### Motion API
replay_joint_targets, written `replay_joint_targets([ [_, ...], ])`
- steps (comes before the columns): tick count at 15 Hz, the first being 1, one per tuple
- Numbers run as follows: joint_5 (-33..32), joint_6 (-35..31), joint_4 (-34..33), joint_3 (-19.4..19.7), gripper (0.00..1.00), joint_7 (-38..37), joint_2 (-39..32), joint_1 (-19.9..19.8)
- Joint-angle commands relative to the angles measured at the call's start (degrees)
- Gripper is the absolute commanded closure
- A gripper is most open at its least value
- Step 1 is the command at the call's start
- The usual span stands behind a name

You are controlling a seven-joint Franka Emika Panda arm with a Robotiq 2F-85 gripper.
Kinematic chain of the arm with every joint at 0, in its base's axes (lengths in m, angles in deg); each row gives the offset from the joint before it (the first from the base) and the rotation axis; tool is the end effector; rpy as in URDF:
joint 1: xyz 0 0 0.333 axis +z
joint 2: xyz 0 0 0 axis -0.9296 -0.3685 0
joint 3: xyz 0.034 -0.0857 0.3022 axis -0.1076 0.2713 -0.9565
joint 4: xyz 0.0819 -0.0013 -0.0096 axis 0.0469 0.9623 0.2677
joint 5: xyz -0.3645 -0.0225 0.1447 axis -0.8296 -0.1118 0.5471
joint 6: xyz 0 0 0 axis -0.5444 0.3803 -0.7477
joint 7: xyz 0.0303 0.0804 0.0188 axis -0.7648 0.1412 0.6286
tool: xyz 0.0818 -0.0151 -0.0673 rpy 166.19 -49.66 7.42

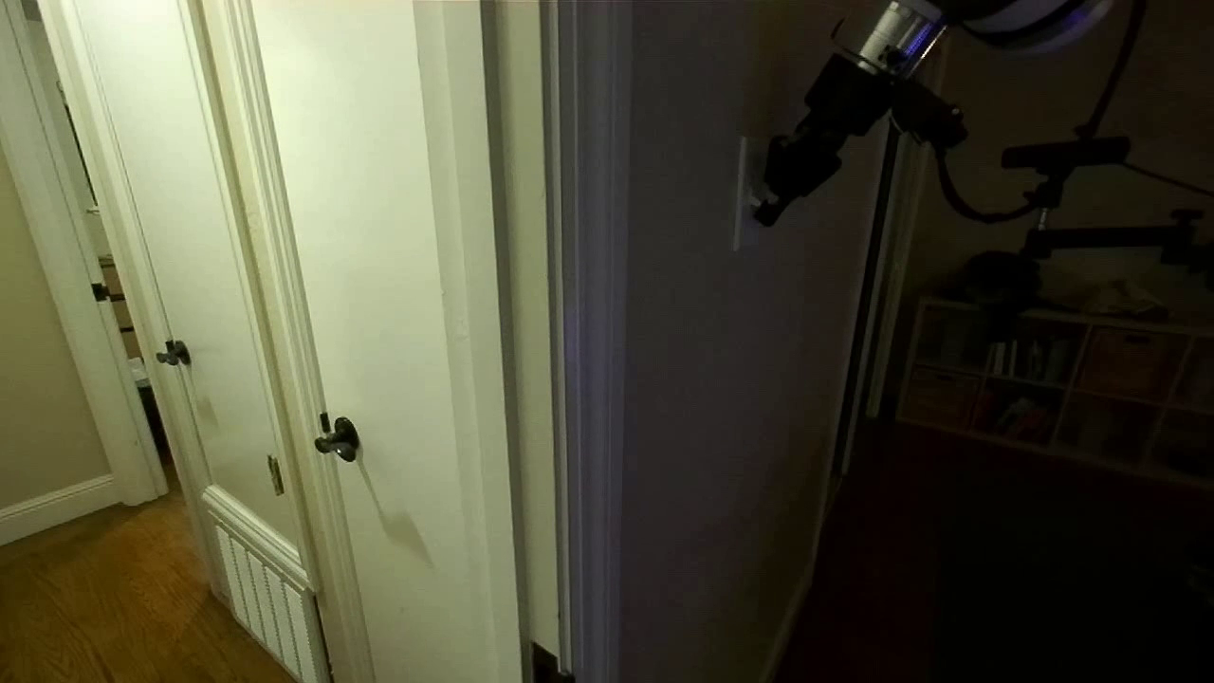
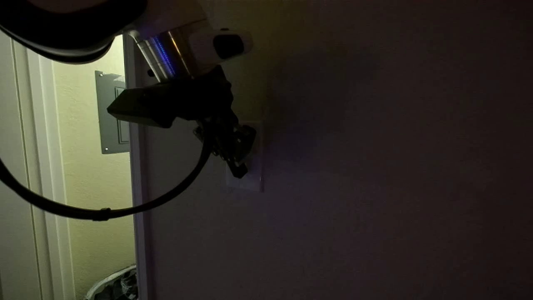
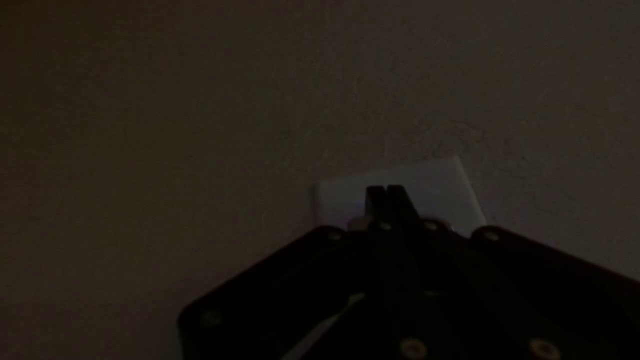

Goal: Switch on the light

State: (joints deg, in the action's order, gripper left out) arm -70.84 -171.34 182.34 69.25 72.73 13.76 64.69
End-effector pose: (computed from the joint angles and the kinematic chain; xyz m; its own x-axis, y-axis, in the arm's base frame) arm 0.5932 -0.0731 0.4587 0.8355 -0.0917 0.5418 -0.0679 -0.9957 -0.0638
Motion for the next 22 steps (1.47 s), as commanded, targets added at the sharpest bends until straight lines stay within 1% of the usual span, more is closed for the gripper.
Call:
replay_joint_targets([
  [1, -0.59, -0.46, 0.22, -0.05, 0.95, -0.81, 1.35, -0.09],
  [10, -4.63, -0.93, 1.51, 0.18, 0.95, -2.70, 5.16, 0.16],
  [13, -5.83, 1.06, 1.85, 0.29, 0.95, -3.64, 5.87, 0.13],
  [15, -5.02, 5.48, 2.02, 0.18, 0.95, -3.40, 5.86, 0.28],
  [18, -2.26, 15.58, 2.37, 0.08, 0.95, -1.01, 6.40, 0.44],
  [22, -3.85, 28.61, 1.92, 0.26, 0.95, -2.12, 7.22, 0.26],
])
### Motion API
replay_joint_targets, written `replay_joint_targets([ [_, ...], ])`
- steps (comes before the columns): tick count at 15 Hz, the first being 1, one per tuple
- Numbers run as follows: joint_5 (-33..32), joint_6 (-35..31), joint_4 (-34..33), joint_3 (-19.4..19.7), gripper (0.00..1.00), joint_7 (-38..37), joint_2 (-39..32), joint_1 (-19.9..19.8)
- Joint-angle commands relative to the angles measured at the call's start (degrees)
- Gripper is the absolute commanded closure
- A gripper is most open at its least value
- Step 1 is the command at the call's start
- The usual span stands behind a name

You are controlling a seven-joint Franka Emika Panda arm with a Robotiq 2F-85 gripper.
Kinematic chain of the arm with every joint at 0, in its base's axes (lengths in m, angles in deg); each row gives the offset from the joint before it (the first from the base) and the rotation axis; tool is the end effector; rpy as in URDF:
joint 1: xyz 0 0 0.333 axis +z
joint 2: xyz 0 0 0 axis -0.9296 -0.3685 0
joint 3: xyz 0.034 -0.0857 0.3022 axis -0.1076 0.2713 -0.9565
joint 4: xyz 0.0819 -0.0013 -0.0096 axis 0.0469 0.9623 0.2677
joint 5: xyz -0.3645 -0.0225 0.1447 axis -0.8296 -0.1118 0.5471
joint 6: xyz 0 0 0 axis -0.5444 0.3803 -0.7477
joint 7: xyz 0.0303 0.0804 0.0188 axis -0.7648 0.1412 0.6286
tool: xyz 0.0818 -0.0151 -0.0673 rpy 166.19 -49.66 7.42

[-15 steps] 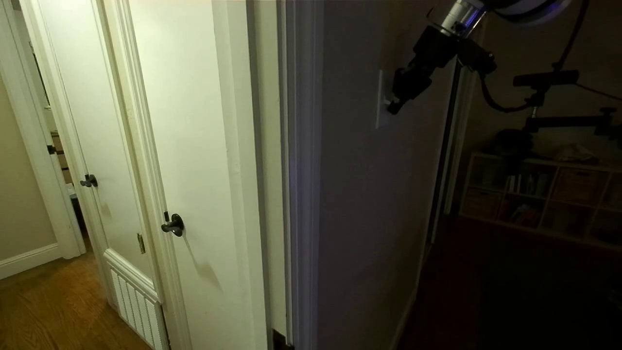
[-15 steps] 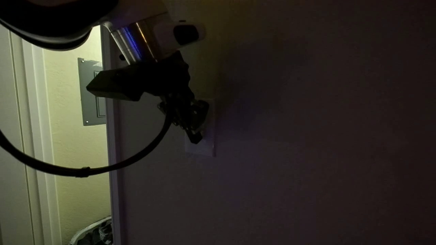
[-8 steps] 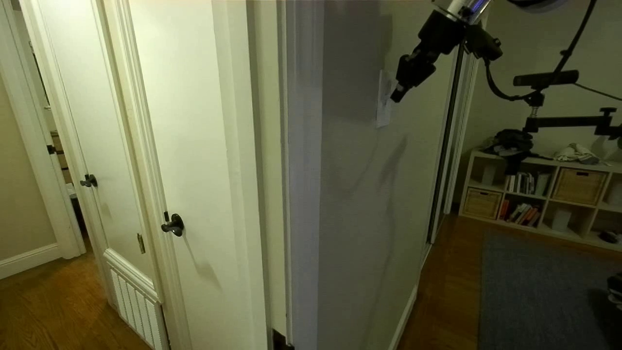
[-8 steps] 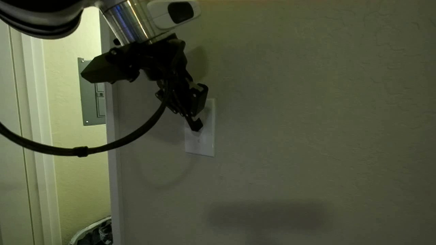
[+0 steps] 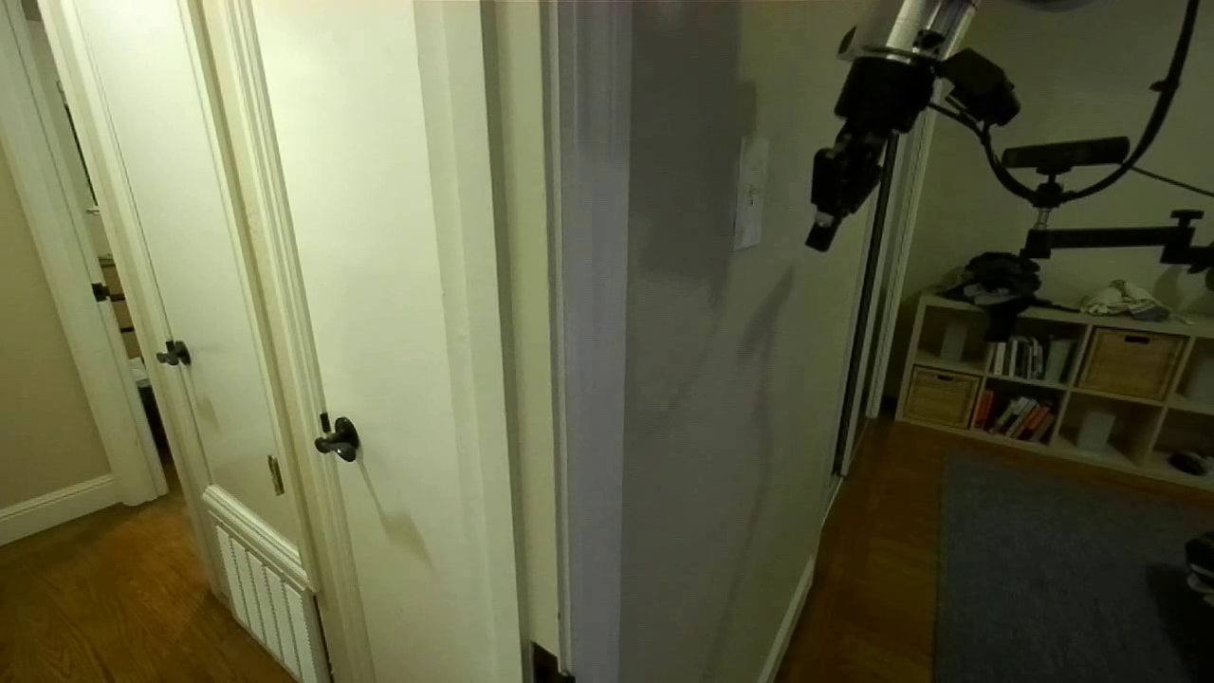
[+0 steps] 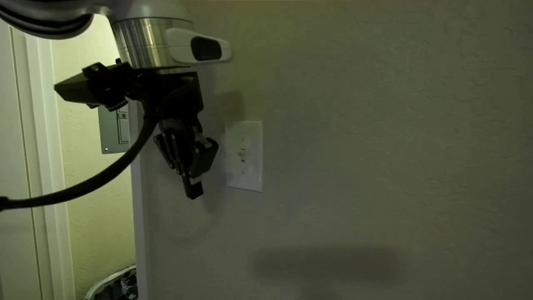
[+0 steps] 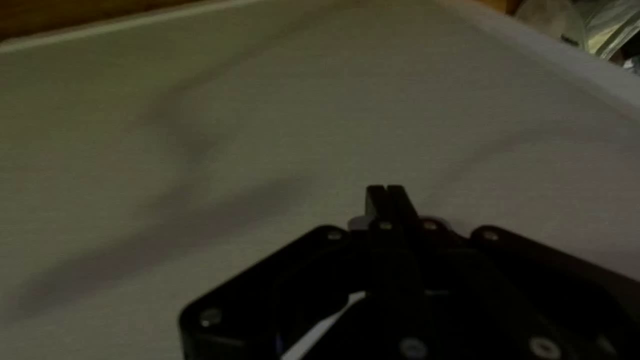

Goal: Switch on the light

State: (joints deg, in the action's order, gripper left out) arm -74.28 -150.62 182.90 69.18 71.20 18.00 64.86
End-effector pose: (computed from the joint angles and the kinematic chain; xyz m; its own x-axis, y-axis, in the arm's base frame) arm 0.5617 -0.0589 0.4530 0.9606 -0.0479 0.2739 -0.0279 -0.9967 -0.0765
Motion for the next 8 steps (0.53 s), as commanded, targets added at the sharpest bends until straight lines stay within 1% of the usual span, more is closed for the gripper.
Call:
replay_joint_targets([
  [1, -0.73, 10.48, 1.25, 0.29, 0.95, -0.82, 3.20, 0.13],
  [5, -1.78, 18.87, 1.06, 0.11, 0.94, -1.86, 4.27, 0.29],
  [6, -2.06, 20.08, 1.31, 0.01, 0.92, -2.00, 4.65, 0.37],
  [7, -2.40, 21.34, 1.43, -0.09, 0.69, -2.23, 4.97, 0.45],
  [8, -0.85, 18.79, -0.18, 0.24, 0.66, -0.13, 2.33, 0.31],
])
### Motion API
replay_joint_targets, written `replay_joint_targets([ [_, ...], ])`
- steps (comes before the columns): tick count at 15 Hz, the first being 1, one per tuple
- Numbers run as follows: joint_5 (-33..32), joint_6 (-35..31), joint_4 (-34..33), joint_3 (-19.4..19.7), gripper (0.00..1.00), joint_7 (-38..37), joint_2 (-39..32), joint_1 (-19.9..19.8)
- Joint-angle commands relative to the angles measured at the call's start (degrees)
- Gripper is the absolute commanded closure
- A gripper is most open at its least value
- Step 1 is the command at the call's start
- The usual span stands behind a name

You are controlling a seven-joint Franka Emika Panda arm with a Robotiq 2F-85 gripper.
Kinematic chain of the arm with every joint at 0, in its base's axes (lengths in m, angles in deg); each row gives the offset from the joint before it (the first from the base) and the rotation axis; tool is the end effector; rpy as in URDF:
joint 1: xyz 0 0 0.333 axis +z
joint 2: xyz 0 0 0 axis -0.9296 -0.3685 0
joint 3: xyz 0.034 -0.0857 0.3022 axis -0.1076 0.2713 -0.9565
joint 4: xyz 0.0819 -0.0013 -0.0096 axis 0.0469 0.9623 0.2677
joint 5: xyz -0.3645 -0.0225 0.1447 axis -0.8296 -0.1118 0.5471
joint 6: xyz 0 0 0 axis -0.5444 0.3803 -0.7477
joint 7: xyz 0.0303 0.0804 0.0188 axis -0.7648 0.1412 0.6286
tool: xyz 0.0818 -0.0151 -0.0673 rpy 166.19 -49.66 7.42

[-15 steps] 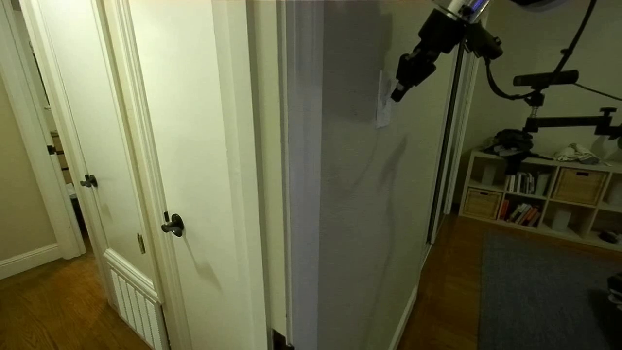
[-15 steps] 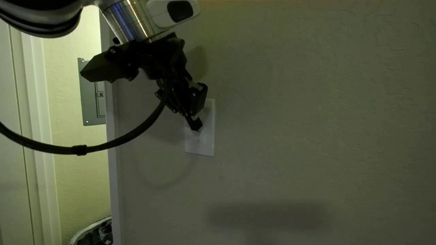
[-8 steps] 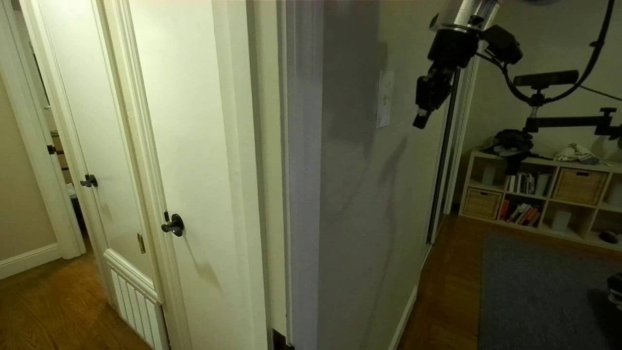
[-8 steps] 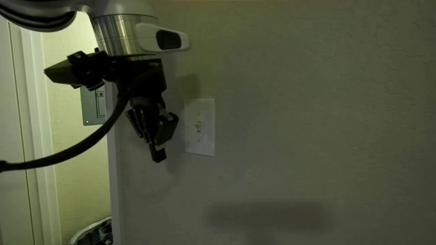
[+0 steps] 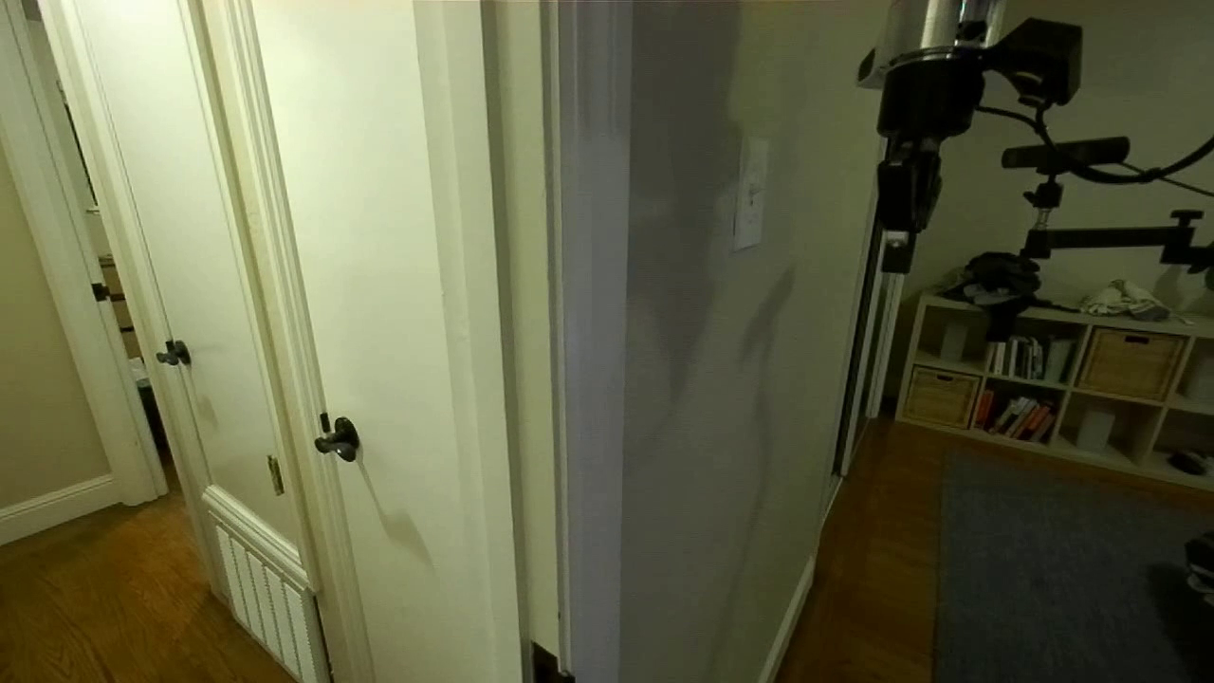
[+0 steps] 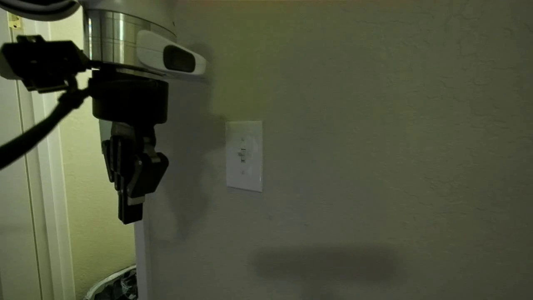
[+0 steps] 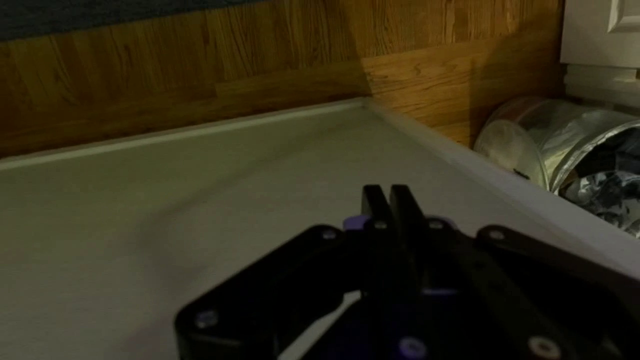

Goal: Switch on the light

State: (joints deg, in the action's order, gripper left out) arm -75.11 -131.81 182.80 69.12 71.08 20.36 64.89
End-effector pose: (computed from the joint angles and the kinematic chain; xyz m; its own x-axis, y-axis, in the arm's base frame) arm 0.5271 -0.0494 0.4437 0.9999 -0.0106 -0.0040 -0.0109 -0.9938 -0.1103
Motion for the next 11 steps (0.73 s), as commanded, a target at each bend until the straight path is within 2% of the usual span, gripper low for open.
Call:
replay_joint_targets([
  [1, -0.05, 0.28, -0.11, 0.29, 0.85, -0.01, 0.02, 0.29],
  [4, -0.04, 0.21, -0.18, 0.28, 0.67, 0.02, -0.34, 0.28],
  [11, -0.04, 0.21, -0.30, 0.28, 0.66, 0.03, -0.48, 0.27],
])
